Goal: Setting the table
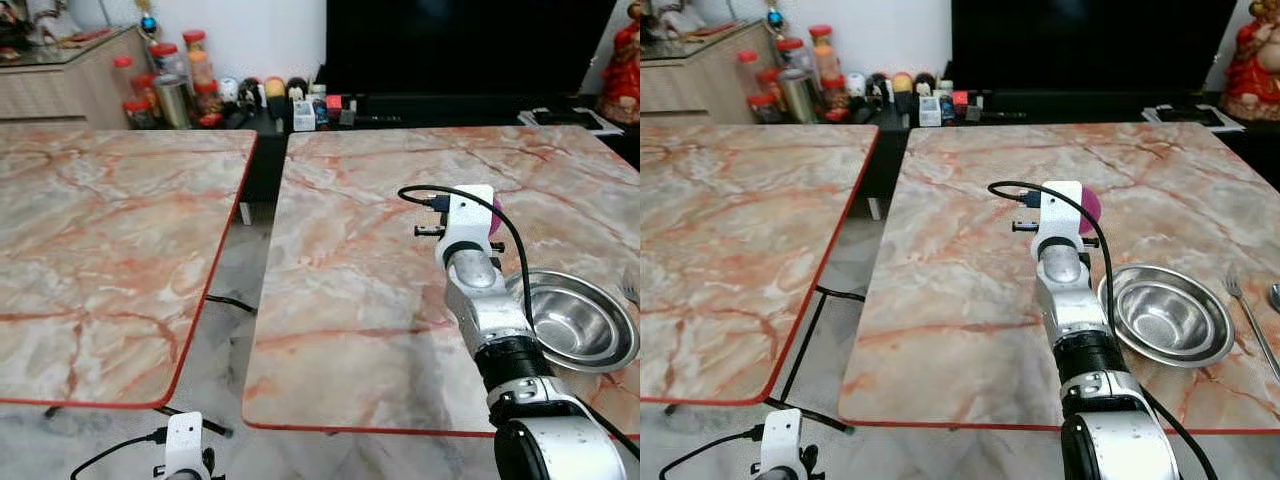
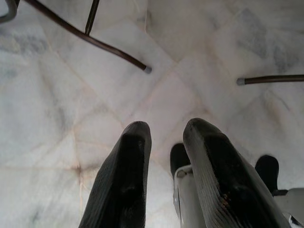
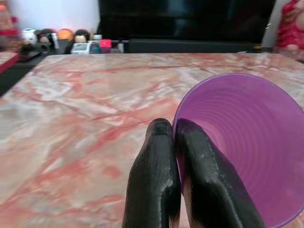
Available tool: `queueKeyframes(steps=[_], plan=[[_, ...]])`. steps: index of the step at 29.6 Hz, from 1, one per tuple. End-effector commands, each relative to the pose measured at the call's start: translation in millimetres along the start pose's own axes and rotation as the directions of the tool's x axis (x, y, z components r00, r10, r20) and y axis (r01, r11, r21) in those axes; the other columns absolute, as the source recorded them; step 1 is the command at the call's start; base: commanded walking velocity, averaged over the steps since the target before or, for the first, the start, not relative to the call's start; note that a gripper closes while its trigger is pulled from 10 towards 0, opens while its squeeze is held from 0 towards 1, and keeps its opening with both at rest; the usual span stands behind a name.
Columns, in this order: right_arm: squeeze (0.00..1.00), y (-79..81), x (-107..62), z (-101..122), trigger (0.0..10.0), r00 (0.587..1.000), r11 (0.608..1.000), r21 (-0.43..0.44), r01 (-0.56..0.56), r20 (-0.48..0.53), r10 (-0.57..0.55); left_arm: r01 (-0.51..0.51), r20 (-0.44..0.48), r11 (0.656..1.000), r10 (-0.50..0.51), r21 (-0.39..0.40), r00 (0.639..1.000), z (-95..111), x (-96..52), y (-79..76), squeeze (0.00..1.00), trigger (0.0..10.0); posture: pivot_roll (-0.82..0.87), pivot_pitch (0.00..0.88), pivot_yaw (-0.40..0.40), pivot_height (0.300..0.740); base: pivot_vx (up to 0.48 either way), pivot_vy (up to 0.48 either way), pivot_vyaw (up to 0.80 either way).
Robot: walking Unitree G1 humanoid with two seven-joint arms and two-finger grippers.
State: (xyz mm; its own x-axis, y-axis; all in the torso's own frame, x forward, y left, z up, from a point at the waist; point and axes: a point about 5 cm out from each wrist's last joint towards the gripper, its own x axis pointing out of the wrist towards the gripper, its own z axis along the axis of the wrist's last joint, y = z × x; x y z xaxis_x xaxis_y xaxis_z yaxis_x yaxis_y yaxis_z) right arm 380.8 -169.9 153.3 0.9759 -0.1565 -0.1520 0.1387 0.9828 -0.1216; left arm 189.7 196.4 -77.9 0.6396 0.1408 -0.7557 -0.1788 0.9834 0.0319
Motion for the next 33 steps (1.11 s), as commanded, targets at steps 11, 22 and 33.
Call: queueKeyframes(steps=[11,22,33], plan=[[0.0,-11.1,-1.2,9,10.0,0.993,0.998,-0.028,-0.062,-0.101,0.059,0.033,-0.031,0.999,-0.033,-0.009,0.999,-5,-0.6,-4.7,0.0,10.0,-0.03,0.0,0.021,0.74,0.0,0.0,0.0],[0.0,-5.9,-9.2,13,10.0,0.978,0.99,-0.001,-0.142,-0.152,0.14,0.041,-0.042,0.999,-0.042,-0.013,0.998,-8,-1.3,-6.3,0.0,10.0,-0.03,0.0,0.017,0.74,0.0,0.0,0.0],[0.0,-14.8,-19.7,-7,10.0,0.961,0.988,-0.01,-0.151,-0.238,0.144,0.051,-0.056,0.999,-0.051,-0.012,0.997,-11,-1.8,-7.9,0.0,10.0,-0.04,0.0,0.011,0.74,0.0,0.0,0.0]])
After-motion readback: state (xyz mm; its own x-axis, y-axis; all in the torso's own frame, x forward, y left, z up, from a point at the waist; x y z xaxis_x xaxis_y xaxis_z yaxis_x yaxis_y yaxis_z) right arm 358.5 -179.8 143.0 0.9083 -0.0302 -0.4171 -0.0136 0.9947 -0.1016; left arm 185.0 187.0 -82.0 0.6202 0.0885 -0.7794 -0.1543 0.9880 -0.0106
